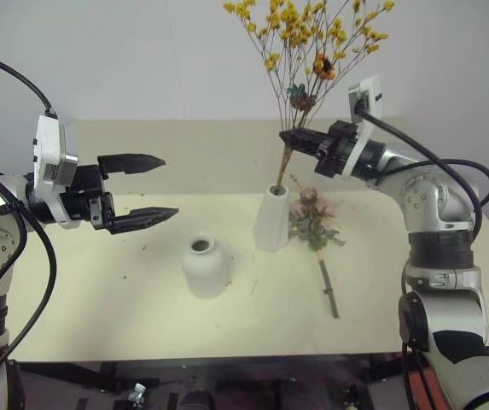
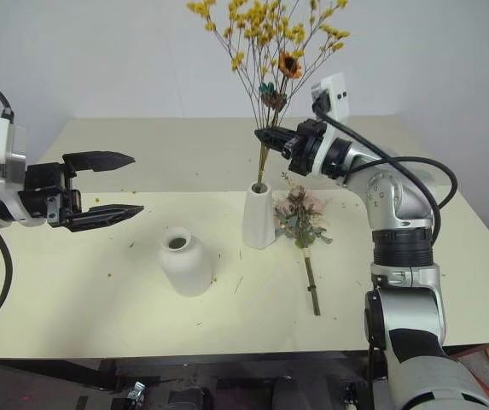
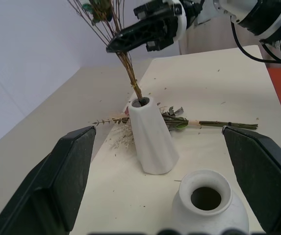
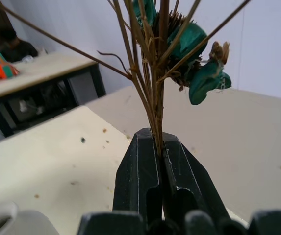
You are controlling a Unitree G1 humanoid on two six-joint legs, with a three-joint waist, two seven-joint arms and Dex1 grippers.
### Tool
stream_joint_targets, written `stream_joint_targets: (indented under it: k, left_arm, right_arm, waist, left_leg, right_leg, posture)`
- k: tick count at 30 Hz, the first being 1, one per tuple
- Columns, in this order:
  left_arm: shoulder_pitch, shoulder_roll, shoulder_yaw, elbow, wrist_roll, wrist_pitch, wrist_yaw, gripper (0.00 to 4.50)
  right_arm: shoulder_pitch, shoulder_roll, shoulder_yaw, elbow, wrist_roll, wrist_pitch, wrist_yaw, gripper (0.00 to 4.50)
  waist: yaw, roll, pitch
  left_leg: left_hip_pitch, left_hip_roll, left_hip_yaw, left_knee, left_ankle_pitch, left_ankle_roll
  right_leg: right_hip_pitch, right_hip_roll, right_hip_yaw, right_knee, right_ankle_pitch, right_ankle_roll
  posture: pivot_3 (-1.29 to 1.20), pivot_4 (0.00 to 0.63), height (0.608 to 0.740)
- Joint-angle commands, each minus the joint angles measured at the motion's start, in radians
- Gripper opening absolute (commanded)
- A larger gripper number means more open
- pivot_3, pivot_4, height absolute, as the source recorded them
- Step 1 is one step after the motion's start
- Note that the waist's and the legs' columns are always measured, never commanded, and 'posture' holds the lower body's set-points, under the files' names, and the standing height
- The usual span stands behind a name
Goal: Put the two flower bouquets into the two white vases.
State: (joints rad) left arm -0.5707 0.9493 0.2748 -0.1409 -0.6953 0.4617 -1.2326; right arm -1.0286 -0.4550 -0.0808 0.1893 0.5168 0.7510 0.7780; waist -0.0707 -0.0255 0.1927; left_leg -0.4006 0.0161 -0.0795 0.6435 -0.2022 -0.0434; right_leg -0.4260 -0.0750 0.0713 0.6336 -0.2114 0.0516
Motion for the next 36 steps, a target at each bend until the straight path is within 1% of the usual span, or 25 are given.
stream_joint_targets:
  k: [1,4,11,15,25,27,28,30,36]
  left_arm:
    - [-0.008,0.019,0.031,-0.014,-0.012,-0.002,0.001,4.5]
    - [-0.006,0.018,0.031,-0.016,-0.013,-0.002,0.002,4.5]
    - [-0.004,0.019,0.036,-0.017,-0.017,0.002,0.005,4.5]
    - [-0.018,0.042,0.03,-0.017,-0.033,0.072,0.038,4.5]
    - [-0.042,0.038,0.034,-0.015,-0.055,0.116,0.062,4.5]
    - [-0.045,0.037,0.034,-0.014,-0.059,0.119,0.065,4.5]
    - [-0.045,0.038,0.034,-0.014,-0.06,0.12,0.066,4.5]
    - [-0.045,0.039,0.035,-0.014,-0.063,0.121,0.07,4.5]
    - [-0.048,0.039,0.036,-0.01,-0.066,0.118,0.072,4.5]
  right_arm:
    - [0.009,0.0,0.011,-0.04,-0.029,-0.09,0.012,0.04]
    - [0.037,0.013,0.028,-0.052,-0.052,-0.137,0.009,0.04]
    - [0.07,0.035,0.046,-0.073,-0.07,-0.172,0.008,0.04]
    - [0.087,0.039,0.058,-0.084,-0.082,-0.188,0.006,0.04]
    - [0.133,0.041,0.085,-0.121,-0.129,-0.245,0.004,0.04]
    - [0.143,0.041,0.09,-0.128,-0.139,-0.263,0.006,0.54]
    - [0.147,0.041,0.092,-0.131,-0.141,-0.267,0.006,0.72]
    - [0.154,0.038,0.094,-0.139,-0.142,-0.27,0.009,1.33]
    - [0.168,0.021,0.087,-0.155,-0.145,-0.273,0.012,3.39]
  waist:
    - [0.0,0.0,0.0]
    - [-0.001,0.0,0.0]
    - [-0.001,0.0,0.0]
    - [0.0,0.0,0.0]
    - [0.001,0.0,0.0]
    - [0.0,0.0,0.0]
    - [-0.001,0.0,0.0]
    - [0.0,0.0,0.0]
    - [0.001,0.0,0.0]
  left_leg:
    - [0.0,0.0,0.0,0.0,0.0,0.0]
    - [0.0,0.0,0.0,0.0,0.0,0.0]
    - [0.0,0.0,0.0,0.0,0.0,0.0]
    - [0.0,0.0,0.0,0.0,0.0,0.0]
    - [0.0,0.0,0.0,0.0,0.0,0.0]
    - [0.0,0.0,0.0,0.0,0.0,0.0]
    - [0.0,0.0,0.0,0.0,0.0,0.0]
    - [0.0,0.0,0.0,0.0,0.0,0.0]
    - [0.0,0.0,0.0,0.0,0.0,0.0]
  right_leg:
    - [0.0,0.0,0.0,0.0,0.0,0.0]
    - [0.0,0.0,0.0,0.0,0.0,0.0]
    - [0.0,0.0,0.0,0.0,0.0,0.0]
    - [0.0,0.0,0.0,0.0,0.0,0.0]
    - [0.0,0.0,0.0,0.0,-0.001,0.001]
    - [0.0,0.0,0.0,0.0,-0.001,0.001]
    - [0.0,0.0,0.0,0.0,-0.001,0.001]
    - [0.0,0.001,0.0,0.0,-0.001,0.001]
    - [0.0,0.0,0.0,0.0,-0.001,0.001]
  posture:
    - [0.0,0.15,0.74]
    - [0.0,0.15,0.74]
    - [0.0,0.15,0.74]
    - [0.0,0.15,0.74]
    - [0.0,0.15,0.74]
    - [0.0,0.15,0.74]
    - [0.0,0.15,0.74]
    - [0.0,0.15,0.74]
    - [0.0,0.15,0.74]
